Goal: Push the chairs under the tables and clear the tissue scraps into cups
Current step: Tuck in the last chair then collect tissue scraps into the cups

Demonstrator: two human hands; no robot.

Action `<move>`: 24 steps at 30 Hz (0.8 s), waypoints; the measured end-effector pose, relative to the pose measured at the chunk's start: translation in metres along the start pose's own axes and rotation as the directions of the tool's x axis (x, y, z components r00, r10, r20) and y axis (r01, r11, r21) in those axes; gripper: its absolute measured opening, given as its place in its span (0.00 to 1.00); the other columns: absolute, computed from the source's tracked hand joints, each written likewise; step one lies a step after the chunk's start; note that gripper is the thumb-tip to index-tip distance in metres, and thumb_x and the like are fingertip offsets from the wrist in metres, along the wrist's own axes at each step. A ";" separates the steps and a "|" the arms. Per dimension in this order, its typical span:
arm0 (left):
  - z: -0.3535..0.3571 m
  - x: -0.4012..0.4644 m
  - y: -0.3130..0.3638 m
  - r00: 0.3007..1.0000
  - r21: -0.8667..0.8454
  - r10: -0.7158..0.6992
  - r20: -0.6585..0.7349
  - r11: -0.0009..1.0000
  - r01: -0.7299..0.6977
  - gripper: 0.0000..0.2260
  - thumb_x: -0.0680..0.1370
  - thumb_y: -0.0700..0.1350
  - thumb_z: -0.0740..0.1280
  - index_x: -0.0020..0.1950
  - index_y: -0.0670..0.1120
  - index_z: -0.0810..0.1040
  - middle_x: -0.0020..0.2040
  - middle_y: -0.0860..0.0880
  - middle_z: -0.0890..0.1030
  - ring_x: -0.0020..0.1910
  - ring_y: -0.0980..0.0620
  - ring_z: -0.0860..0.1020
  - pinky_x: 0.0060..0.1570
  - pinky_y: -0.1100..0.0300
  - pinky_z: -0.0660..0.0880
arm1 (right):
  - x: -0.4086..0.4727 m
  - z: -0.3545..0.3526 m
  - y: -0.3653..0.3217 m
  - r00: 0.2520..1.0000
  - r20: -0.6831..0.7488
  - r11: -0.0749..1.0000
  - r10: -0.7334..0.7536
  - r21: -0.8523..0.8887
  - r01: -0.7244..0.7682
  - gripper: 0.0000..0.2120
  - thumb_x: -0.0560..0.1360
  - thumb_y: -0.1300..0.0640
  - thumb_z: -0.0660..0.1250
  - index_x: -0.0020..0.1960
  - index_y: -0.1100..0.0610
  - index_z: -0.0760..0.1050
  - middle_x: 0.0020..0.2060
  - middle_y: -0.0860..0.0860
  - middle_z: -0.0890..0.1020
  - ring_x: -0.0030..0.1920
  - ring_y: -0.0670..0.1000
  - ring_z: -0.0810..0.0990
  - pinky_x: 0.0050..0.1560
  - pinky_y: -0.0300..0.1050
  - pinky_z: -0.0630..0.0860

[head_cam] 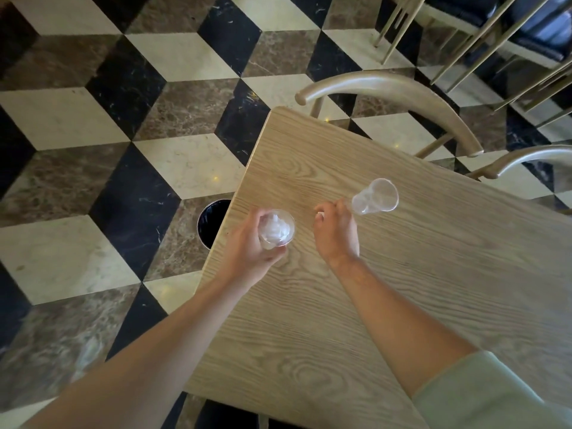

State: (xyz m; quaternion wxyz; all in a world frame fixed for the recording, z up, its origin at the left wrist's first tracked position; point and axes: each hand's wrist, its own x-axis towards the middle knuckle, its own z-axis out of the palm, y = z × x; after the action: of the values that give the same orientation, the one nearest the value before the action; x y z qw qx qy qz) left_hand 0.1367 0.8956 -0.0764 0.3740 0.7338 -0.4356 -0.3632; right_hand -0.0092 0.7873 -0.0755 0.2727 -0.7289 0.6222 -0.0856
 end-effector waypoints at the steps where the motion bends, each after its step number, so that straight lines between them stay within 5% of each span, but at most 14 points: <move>1: 0.000 0.000 -0.002 1.000 0.004 -0.002 -0.005 1.000 0.002 0.29 0.69 0.43 0.80 0.68 0.49 0.74 0.60 0.54 0.80 0.59 0.56 0.78 0.57 0.71 0.69 | -0.001 -0.001 -0.004 1.000 -0.020 0.997 -0.017 0.077 0.019 0.09 0.80 0.62 0.66 0.57 0.57 0.82 0.55 0.54 0.82 0.51 0.56 0.82 0.55 0.51 0.78; 5: 0.002 0.000 -0.006 1.000 0.025 0.016 -0.027 1.000 -0.015 0.28 0.69 0.46 0.80 0.67 0.48 0.74 0.57 0.53 0.81 0.55 0.54 0.79 0.56 0.62 0.74 | -0.018 -0.020 -0.032 0.991 -0.090 0.897 -0.097 0.425 0.127 0.05 0.74 0.55 0.78 0.46 0.50 0.82 0.35 0.40 0.84 0.36 0.42 0.82 0.39 0.37 0.77; 7: 0.003 0.001 -0.005 0.999 0.036 0.027 -0.027 0.999 -0.026 0.29 0.69 0.46 0.79 0.68 0.48 0.74 0.58 0.52 0.82 0.56 0.54 0.80 0.56 0.63 0.74 | -0.026 -0.023 -0.040 0.976 -0.004 0.898 -0.217 0.391 0.202 0.05 0.72 0.54 0.79 0.44 0.52 0.83 0.32 0.37 0.82 0.34 0.38 0.80 0.37 0.31 0.73; 11: 0.002 0.003 -0.001 1.000 0.046 0.019 -0.005 0.999 -0.019 0.28 0.71 0.48 0.79 0.68 0.50 0.74 0.60 0.55 0.81 0.57 0.58 0.79 0.53 0.70 0.72 | -0.032 -0.010 -0.045 0.911 0.186 0.928 -0.368 0.127 0.349 0.07 0.77 0.49 0.73 0.48 0.52 0.86 0.47 0.43 0.83 0.45 0.44 0.81 0.46 0.51 0.79; 14: 0.001 0.005 0.001 1.000 0.076 0.016 -0.009 0.997 -0.015 0.29 0.71 0.47 0.79 0.69 0.49 0.73 0.58 0.54 0.81 0.56 0.56 0.79 0.48 0.77 0.67 | -0.030 -0.015 -0.040 0.878 0.216 0.904 -0.427 0.138 0.405 0.12 0.82 0.46 0.65 0.54 0.48 0.85 0.54 0.42 0.83 0.52 0.48 0.82 0.49 0.54 0.80; 16: 0.003 0.007 0.003 1.000 0.101 0.021 -0.007 0.995 -0.020 0.27 0.70 0.46 0.78 0.67 0.49 0.74 0.55 0.54 0.81 0.53 0.54 0.79 0.45 0.75 0.67 | -0.026 -0.027 -0.032 0.879 0.141 0.881 -0.456 0.210 0.424 0.12 0.83 0.49 0.63 0.57 0.50 0.85 0.54 0.43 0.84 0.52 0.45 0.83 0.50 0.51 0.81; 18: 0.006 0.011 0.006 1.000 0.107 0.028 -0.015 0.994 -0.026 0.26 0.70 0.47 0.79 0.66 0.49 0.74 0.55 0.54 0.81 0.53 0.54 0.78 0.44 0.73 0.67 | -0.018 -0.044 -0.018 0.904 -0.081 0.879 -0.420 0.210 0.428 0.10 0.82 0.55 0.66 0.54 0.55 0.85 0.50 0.47 0.85 0.47 0.39 0.81 0.46 0.42 0.80; 21: 0.013 0.017 0.013 0.998 0.108 0.060 -0.008 0.992 -0.059 0.26 0.70 0.48 0.79 0.66 0.48 0.75 0.57 0.55 0.79 0.53 0.55 0.77 0.46 0.74 0.66 | 0.002 -0.071 0.012 0.876 -0.432 0.969 -0.216 0.018 0.248 0.07 0.76 0.58 0.69 0.51 0.57 0.83 0.49 0.51 0.84 0.48 0.44 0.73 0.45 0.46 0.78; 24: 0.020 0.018 0.021 0.997 0.092 0.081 -0.008 0.993 -0.080 0.26 0.70 0.47 0.79 0.66 0.46 0.75 0.57 0.54 0.79 0.53 0.54 0.76 0.47 0.69 0.69 | 0.014 -0.085 0.034 0.972 -0.233 0.977 -0.037 -0.212 -0.014 0.21 0.72 0.44 0.71 0.59 0.55 0.80 0.56 0.51 0.81 0.59 0.55 0.71 0.59 0.53 0.73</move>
State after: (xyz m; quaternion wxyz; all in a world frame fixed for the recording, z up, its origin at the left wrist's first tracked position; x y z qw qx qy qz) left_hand 0.1183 0.8678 -0.0714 0.3568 0.7340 -0.4790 -0.3232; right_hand -0.0750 0.7470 -0.0245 0.1169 -0.7420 0.6515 -0.1060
